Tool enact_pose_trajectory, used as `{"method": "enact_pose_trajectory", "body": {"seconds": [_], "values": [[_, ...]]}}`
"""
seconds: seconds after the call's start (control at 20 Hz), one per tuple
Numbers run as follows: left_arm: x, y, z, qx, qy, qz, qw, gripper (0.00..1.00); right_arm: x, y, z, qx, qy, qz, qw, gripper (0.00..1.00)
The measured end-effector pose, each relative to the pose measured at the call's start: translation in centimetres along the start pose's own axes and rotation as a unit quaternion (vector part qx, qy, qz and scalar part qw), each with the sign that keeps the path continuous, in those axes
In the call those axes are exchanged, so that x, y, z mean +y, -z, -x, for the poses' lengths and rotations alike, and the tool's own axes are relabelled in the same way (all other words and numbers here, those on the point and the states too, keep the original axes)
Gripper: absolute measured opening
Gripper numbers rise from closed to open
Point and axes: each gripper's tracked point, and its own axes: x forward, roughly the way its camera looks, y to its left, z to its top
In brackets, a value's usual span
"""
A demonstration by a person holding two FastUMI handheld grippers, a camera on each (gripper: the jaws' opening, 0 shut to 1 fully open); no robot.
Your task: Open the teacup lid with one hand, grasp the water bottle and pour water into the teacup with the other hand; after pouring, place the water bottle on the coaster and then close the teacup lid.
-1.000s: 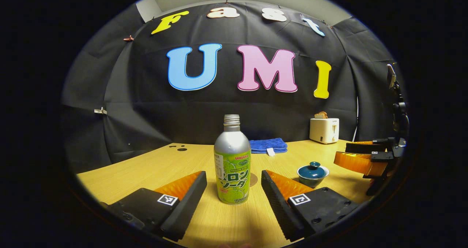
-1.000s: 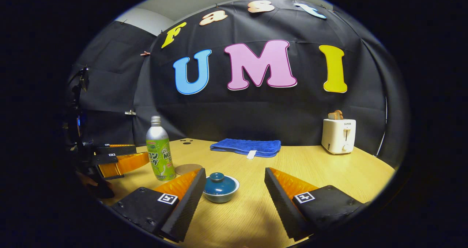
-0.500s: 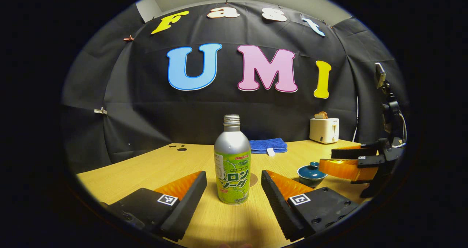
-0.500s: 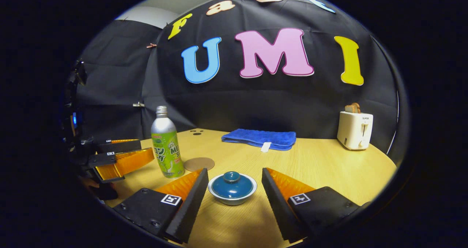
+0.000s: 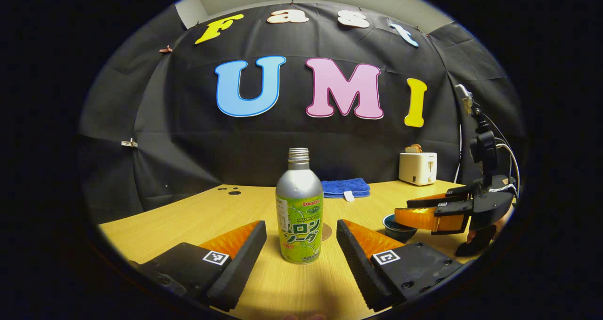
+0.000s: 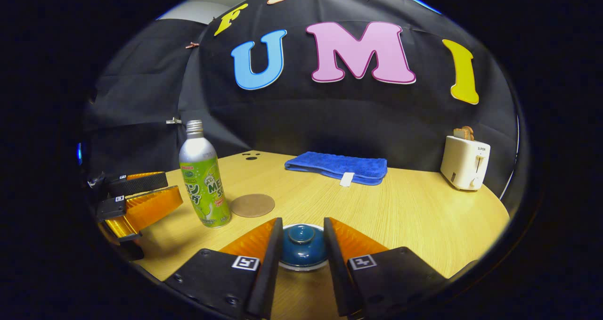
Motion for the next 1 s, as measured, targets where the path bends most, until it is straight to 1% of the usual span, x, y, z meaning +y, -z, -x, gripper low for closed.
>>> {"method": "enact_pose_trajectory", "body": {"seconds": [0.05,0.1,0.15,0.2,0.25,0.3,0.35,0.45,0.65,0.75,1.0], "values": [[0.0,-0.1,0.0,0.0,0.0,0.0,1.0,0.95,0.0,-0.1,0.0,-0.002,0.0,0.001,1.0,0.44],[0.0,0.0,0.0,0.0,0.0,0.0,1.0,0.95,-0.1,-0.2,0.0,-0.005,0.002,0.003,1.0,0.4],[-0.1,-0.1,0.0,0.0,0.0,0.0,1.0,0.95,-0.1,-0.2,0.1,-0.006,0.003,0.007,1.0,0.27],[0.0,0.0,0.0,0.0,0.0,0.0,1.0,0.95,0.0,-0.2,0.2,-0.009,0.003,0.01,1.0,0.24],[0.0,-0.1,0.0,0.0,0.0,0.0,1.0,0.95,0.0,-0.4,0.4,-0.017,0.004,0.01,1.0,0.29],[0.0,0.0,0.0,0.0,0.0,0.0,1.0,0.95,-0.2,-0.7,0.5,-0.026,0.006,0.006,1.0,0.24],[0.0,-0.1,0.0,0.0,0.0,0.0,1.0,0.95,-0.3,-0.9,0.7,-0.033,0.006,0.001,0.999,0.3],[0.0,-0.1,0.0,0.0,0.0,0.0,1.0,0.95,-0.5,-1.2,1.0,-0.046,0.01,-0.007,0.999,0.3],[0.0,-0.1,0.0,0.0,0.0,0.0,1.0,0.95,-0.4,-1.1,0.9,-0.043,0.01,0.0,0.999,0.29],[-0.1,-0.1,0.0,0.001,0.0,0.0,1.0,0.95,-0.6,-1.4,1.1,-0.052,0.013,-0.004,0.999,0.29],[0.1,0.0,-0.3,0.002,-0.004,0.0,1.0,0.95,-1.0,-1.6,2.8,-0.07,0.019,-0.008,0.997,0.29]]}}
